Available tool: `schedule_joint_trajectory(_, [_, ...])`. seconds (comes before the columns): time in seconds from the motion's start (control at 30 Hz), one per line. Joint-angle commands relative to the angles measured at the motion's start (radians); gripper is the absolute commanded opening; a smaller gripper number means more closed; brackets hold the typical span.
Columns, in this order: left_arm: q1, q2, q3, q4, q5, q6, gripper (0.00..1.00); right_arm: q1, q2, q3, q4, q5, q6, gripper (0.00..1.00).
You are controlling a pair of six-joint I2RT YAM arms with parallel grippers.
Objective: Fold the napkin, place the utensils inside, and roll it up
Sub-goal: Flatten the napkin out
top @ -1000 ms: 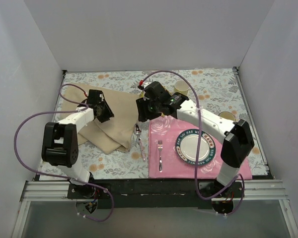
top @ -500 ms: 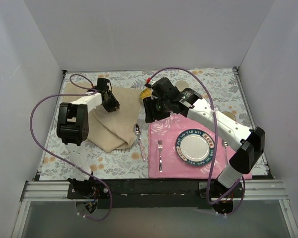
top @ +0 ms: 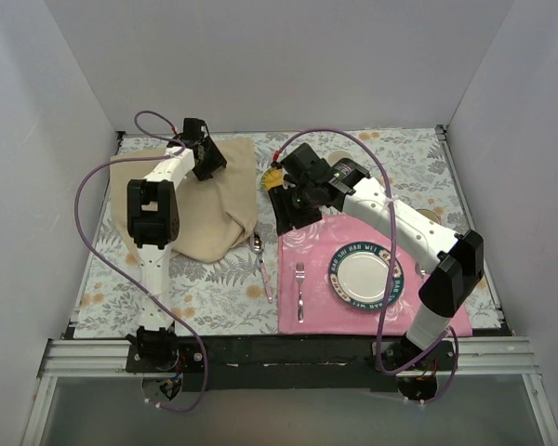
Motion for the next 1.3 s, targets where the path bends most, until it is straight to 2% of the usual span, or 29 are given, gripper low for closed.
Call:
schedule_joint_trajectory(0.0, [0.008, -0.219, -0.096, -0.187, -0.113, 0.034, 0.64, -0.004, 0.018, -0.003, 0.008, -0.078, -0.036, 0.62])
schedule_joint_trajectory(0.03, [0.008, -0.274, -0.151, -0.188, -0.123, 0.029, 0.73, -0.004, 0.023, -0.015, 0.043, -0.106, -0.034, 0.66])
schedule_joint_trajectory(0.07, [0.008, -0.404, -0.275, -0.191, -0.138, 0.025, 0.76, -0.004, 0.024, -0.026, 0.059, -0.121, -0.031, 0.69])
schedule_joint_trajectory(0.17, [0.008, -0.578, -0.497, -0.228, -0.181, -0.021, 0.84, -0.003, 0.051, -0.047, 0.131, -0.195, -0.008, 0.76])
schedule_joint_trajectory(0.2, [0.011, -0.682, -0.552, -0.260, -0.190, -0.032, 0.84, -0.003, 0.069, -0.055, 0.151, -0.213, 0.006, 0.77])
schedule_joint_trajectory(0.33, [0.043, -0.899, -0.756, -0.358, -0.253, -0.133, 0.86, -0.003, 0.144, -0.032, 0.232, -0.296, 0.145, 0.78])
schedule_joint_trajectory(0.4, [0.101, -1.015, -0.875, -0.386, -0.220, -0.202, 0.86, -0.003, 0.181, -0.025, 0.265, -0.295, 0.217, 0.78])
schedule_joint_trajectory(0.47, [0.219, -1.084, -0.955, -0.379, -0.178, -0.228, 0.86, 0.000, 0.192, -0.025, 0.304, -0.301, 0.291, 0.77])
schedule_joint_trajectory(0.53, [0.258, -1.138, -1.040, -0.342, -0.169, -0.248, 0.85, 0.000, 0.207, -0.017, 0.312, -0.286, 0.315, 0.75])
schedule_joint_trajectory(0.6, [0.293, -1.134, -1.064, -0.326, -0.179, -0.271, 0.83, 0.000, 0.221, 0.011, 0.299, -0.264, 0.309, 0.74])
schedule_joint_trajectory(0.97, [0.330, -0.844, -0.986, -0.391, -0.298, -0.348, 0.78, -0.004, 0.261, 0.037, 0.286, -0.263, 0.286, 0.74])
schedule_joint_trajectory(1.27, [0.376, -0.786, -1.035, -0.357, -0.298, -0.351, 0.71, -0.021, 0.271, 0.055, 0.279, -0.276, 0.270, 0.74])
